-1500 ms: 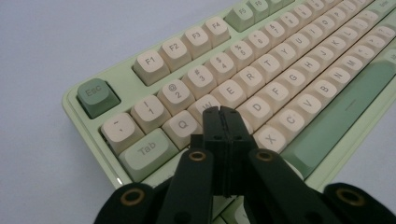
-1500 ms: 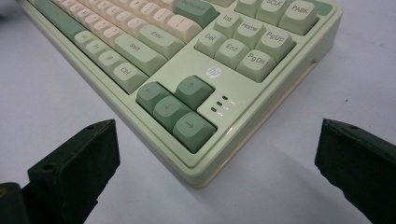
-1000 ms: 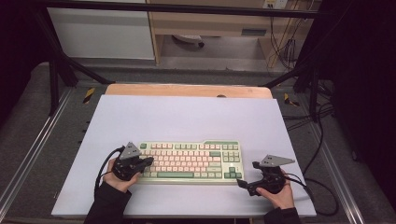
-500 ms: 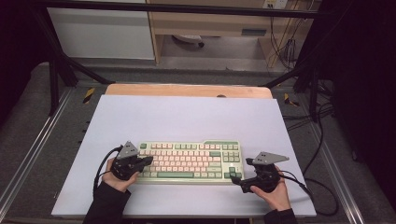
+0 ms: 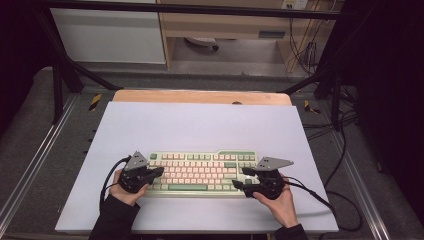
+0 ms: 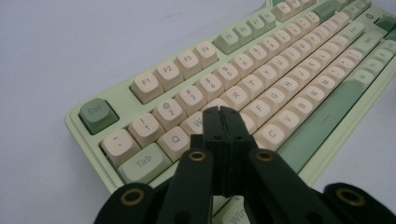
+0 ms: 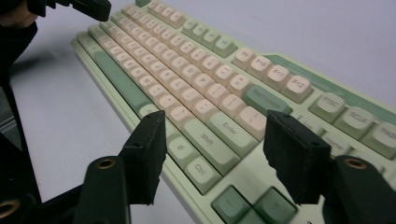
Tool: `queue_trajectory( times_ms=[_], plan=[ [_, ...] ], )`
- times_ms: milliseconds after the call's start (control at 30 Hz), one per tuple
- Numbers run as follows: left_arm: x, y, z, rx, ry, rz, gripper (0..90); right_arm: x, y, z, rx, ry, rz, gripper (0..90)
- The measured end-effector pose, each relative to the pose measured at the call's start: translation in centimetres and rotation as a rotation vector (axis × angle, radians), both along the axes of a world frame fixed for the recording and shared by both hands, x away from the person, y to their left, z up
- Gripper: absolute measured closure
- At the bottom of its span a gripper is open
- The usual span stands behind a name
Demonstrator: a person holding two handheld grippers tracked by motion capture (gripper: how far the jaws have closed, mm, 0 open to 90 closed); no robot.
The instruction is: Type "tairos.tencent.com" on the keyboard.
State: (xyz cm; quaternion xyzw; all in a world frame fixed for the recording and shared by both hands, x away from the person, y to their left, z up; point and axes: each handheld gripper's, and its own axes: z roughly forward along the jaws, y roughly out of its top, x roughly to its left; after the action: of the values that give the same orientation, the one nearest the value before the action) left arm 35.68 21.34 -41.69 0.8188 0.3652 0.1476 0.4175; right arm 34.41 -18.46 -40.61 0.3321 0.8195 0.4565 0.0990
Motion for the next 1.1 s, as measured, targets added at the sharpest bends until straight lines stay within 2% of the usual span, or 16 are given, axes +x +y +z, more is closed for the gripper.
queue_trajectory(
  times_ms=[100,500,933,1067,1100],
  plan=[
    [0.0,0.0,0.0,0.0,-0.003,0.001,90.0,0.1,0.9,0.1,-0.015,-0.008,0.01,48.5],
    [0.0,0.0,0.0,-0.002,-0.003,-0.001,90.0,1.1,4.2,0.2,-0.016,0.011,0.032,75.1],
    [0.0,0.0,0.1,-0.004,-0.007,0.0,90.0,2.1,6.5,-0.1,0.004,0.039,0.015,86.7],
    [0.0,0.1,0.1,-0.004,-0.009,0.002,90.0,2.3,7.3,-0.2,-0.001,0.028,0.012,90.0],
    [0.0,0.1,0.1,-0.006,-0.008,0.002,90.0,2.4,7.5,-0.3,0.013,0.032,0.007,90.0]
  ],
)
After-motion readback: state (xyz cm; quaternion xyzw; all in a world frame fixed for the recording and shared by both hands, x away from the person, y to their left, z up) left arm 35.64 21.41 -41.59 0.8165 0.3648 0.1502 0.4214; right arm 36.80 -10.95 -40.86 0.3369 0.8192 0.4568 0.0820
